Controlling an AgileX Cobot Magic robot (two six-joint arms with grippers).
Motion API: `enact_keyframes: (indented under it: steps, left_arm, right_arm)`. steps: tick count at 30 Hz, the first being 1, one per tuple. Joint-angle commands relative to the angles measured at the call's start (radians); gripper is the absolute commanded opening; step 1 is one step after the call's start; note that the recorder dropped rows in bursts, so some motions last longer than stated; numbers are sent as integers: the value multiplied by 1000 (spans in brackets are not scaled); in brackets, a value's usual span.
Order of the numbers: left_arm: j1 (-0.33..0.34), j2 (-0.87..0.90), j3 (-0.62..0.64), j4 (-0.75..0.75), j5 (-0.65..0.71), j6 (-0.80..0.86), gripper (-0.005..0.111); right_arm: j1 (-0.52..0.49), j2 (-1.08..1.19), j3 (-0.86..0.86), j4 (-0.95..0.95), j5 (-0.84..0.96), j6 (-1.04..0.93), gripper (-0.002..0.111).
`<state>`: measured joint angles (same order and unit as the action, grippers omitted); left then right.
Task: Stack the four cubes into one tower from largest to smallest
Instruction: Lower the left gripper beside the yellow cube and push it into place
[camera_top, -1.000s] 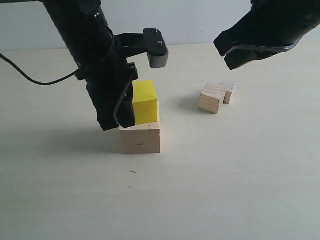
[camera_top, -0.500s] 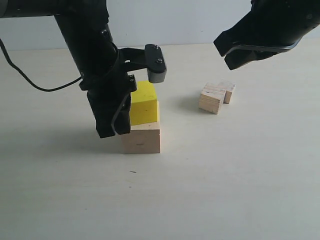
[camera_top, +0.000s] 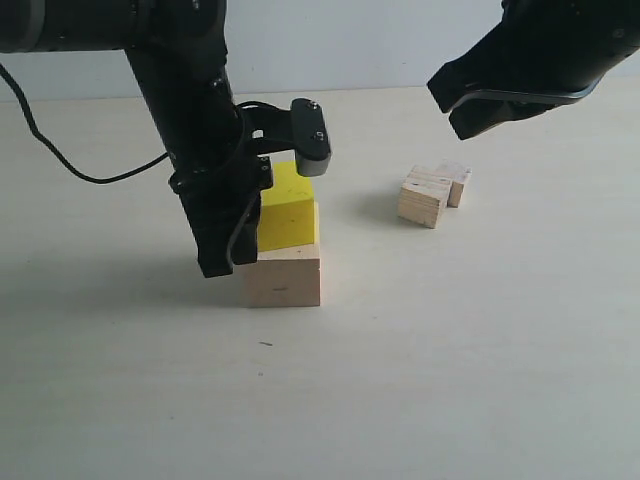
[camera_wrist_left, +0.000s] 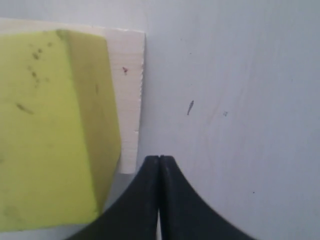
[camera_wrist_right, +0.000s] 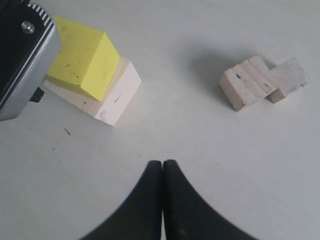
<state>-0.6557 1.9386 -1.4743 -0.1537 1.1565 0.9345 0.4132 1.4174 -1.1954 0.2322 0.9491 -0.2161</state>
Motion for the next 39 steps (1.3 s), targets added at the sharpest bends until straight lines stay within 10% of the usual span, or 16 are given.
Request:
enact_keyframes:
  steps: [1, 39]
  left_arm:
    - [-1, 4, 3, 9, -20, -7, 0]
    - [8, -189, 3, 4, 65, -159, 0]
  right_arm:
    - [-6, -6, 4, 3, -5, -2, 0]
    - [-6, 5, 4, -111, -104, -8, 0]
